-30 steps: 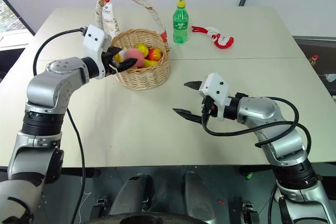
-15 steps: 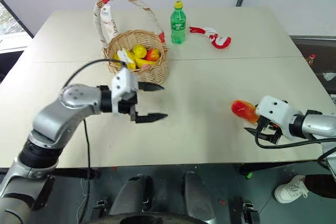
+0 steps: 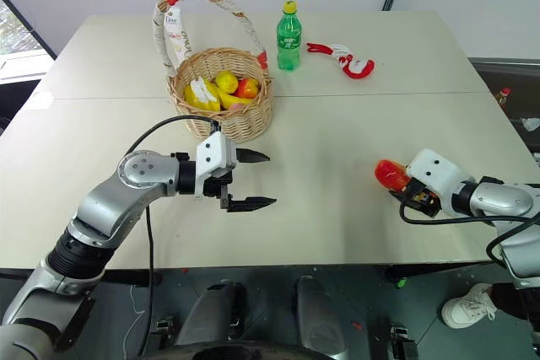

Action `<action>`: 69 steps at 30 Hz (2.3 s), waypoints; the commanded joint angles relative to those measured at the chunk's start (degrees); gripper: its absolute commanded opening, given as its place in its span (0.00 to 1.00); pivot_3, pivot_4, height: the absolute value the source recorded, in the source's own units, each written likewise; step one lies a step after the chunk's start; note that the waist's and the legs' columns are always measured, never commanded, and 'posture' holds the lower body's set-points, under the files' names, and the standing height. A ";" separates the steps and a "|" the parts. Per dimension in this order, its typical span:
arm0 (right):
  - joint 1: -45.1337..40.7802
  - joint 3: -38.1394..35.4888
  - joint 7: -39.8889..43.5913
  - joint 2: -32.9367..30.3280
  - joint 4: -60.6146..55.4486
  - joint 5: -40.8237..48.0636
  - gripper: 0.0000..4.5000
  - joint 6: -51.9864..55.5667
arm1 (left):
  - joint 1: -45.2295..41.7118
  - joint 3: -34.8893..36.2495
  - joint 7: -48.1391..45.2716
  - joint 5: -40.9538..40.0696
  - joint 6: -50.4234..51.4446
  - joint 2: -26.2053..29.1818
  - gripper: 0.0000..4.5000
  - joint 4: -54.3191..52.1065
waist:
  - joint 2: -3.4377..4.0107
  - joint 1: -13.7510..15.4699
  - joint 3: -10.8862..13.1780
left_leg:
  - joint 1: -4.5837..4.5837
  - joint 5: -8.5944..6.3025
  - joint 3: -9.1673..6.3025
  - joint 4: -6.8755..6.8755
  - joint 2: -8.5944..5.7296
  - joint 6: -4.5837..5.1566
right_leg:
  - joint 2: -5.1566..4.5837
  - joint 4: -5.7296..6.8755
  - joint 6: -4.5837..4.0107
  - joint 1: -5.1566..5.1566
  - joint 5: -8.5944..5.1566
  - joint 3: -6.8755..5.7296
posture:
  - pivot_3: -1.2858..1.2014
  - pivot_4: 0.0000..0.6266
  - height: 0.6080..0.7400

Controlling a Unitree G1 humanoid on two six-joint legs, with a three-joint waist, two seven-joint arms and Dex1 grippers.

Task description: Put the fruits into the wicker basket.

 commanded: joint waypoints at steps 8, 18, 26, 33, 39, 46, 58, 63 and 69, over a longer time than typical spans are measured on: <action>-8.97 0.95 0.71 3.28 -10.14 4.01 0.36 -2.00 | 4.85 13.03 3.72 -6.33 2.40 0.78 1.00 -1.55 | 0.04 -0.64 0.00 | 0.06 0.00 -0.02 -0.01 0.07 0.00 | 0.03 0.03 0.00 0.00 0.00 0.01 | 0.52 0.24 1.00; -41.50 21.14 -7.94 31.60 -3.46 -0.08 0.36 -0.79 | 14.03 31.47 9.71 -14.02 5.12 3.14 1.00 -4.27 | 0.04 -1.21 0.00 | 0.02 0.02 -0.39 -0.05 0.22 -0.03 | 0.18 0.14 -0.05 -0.09 0.01 -0.09 | 0.52 0.24 1.00; -58.89 28.32 -19.93 46.18 30.23 -13.60 0.36 -18.09 | 17.26 31.97 14.69 -15.24 5.65 2.03 1.00 -7.72 | -0.03 -0.11 -0.03 | -0.30 0.07 -0.36 -0.04 -0.07 -0.14 | -0.42 0.04 -0.02 -0.32 0.05 -0.25 | 0.52 0.24 1.00; -64.65 26.96 -22.85 50.23 44.68 -15.61 0.99 -26.55 | 16.22 30.32 16.40 -15.15 5.50 1.16 1.00 -8.00 | -0.02 -0.47 -0.03 | -0.28 0.06 -0.40 -0.09 0.00 -0.14 | -0.32 0.06 -0.03 -0.33 0.05 -0.27 | 0.52 0.24 1.00; -56.74 21.43 -14.50 48.09 25.55 -5.20 0.99 -21.84 | 15.56 30.13 16.36 -15.23 5.17 1.40 1.00 -7.17 | -0.01 -1.11 -0.02 | -0.29 0.06 -0.43 -0.12 0.03 -0.14 | -0.32 0.08 -0.03 -0.35 0.05 -0.28 | 0.52 0.24 1.00; -42.96 13.08 -14.08 43.76 1.19 8.77 0.99 1.09 | 15.19 30.57 16.69 -16.47 4.96 0.66 1.00 -6.70 | 0.00 -1.43 -0.01 | -0.28 0.06 -0.48 -0.15 0.06 -0.12 | -0.35 0.08 -0.03 -0.31 0.05 -0.30 | 0.52 0.24 1.00; -51.80 9.54 -27.46 52.20 28.97 3.49 0.99 -6.62 | 12.87 29.12 16.72 -16.62 3.55 -0.83 1.00 -3.80 | 0.04 -1.64 0.00 | -0.19 0.07 -0.38 -0.18 0.09 -0.13 | -0.09 0.15 -0.09 -0.37 0.06 -0.26 | 0.52 0.24 1.00; -57.92 7.61 -27.51 53.41 42.86 3.69 0.87 -13.41 | 14.09 29.76 17.50 -16.62 3.53 -0.85 1.00 -4.99 | 0.04 -1.57 0.00 | -0.27 0.06 -0.38 -0.18 0.07 -0.13 | -0.24 0.07 -0.08 -0.37 0.07 -0.26 | 0.52 0.24 1.00; -59.68 6.57 -25.67 53.81 47.82 4.25 0.24 -17.24 | 15.51 30.60 18.28 -17.02 3.49 -0.68 1.00 -6.22 | 0.04 -1.63 0.00 | -0.27 0.06 -0.37 -0.19 0.08 -0.13 | -0.25 0.06 -0.08 -0.37 0.07 -0.25 | 0.52 0.24 1.00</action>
